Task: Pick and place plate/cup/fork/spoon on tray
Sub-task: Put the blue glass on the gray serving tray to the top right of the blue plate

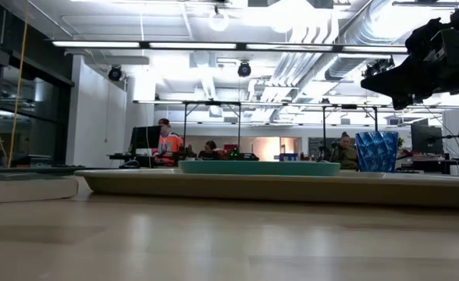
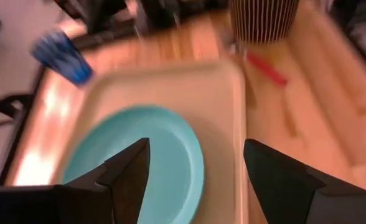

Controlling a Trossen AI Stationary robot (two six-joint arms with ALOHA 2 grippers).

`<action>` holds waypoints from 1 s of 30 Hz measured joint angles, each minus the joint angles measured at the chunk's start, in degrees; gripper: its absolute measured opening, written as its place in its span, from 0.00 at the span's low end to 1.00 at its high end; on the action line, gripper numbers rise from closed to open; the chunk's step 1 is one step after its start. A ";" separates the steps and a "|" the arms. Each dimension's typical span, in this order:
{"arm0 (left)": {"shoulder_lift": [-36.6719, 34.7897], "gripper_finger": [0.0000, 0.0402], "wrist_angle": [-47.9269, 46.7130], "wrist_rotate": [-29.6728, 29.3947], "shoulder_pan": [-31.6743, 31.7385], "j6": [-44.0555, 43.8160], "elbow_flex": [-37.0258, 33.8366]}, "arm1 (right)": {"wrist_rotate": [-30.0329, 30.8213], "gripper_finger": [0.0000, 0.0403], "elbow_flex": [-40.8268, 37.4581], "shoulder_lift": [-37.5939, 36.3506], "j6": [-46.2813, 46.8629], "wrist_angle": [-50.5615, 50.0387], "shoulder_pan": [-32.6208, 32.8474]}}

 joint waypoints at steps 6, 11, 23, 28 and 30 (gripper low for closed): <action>-11.18 0.60 4.79 -6.21 -2.64 2.91 -4.19 | -0.02 0.00 0.00 0.00 0.00 0.00 0.00; -23.71 0.60 17.37 -8.37 -1.55 4.47 -19.29 | -0.01 0.00 -0.01 0.00 0.00 0.00 -0.01; -47.14 0.60 32.35 4.94 12.38 -2.61 -48.38 | -0.01 0.00 0.00 0.00 -0.01 0.00 -0.01; -50.02 0.60 40.72 5.07 14.00 -1.95 -54.19 | -0.02 0.00 -0.01 0.00 -0.01 0.00 -0.02; -50.47 0.60 43.06 5.05 14.02 -1.54 -55.72 | -0.02 0.00 -0.01 0.00 -0.01 0.00 -0.01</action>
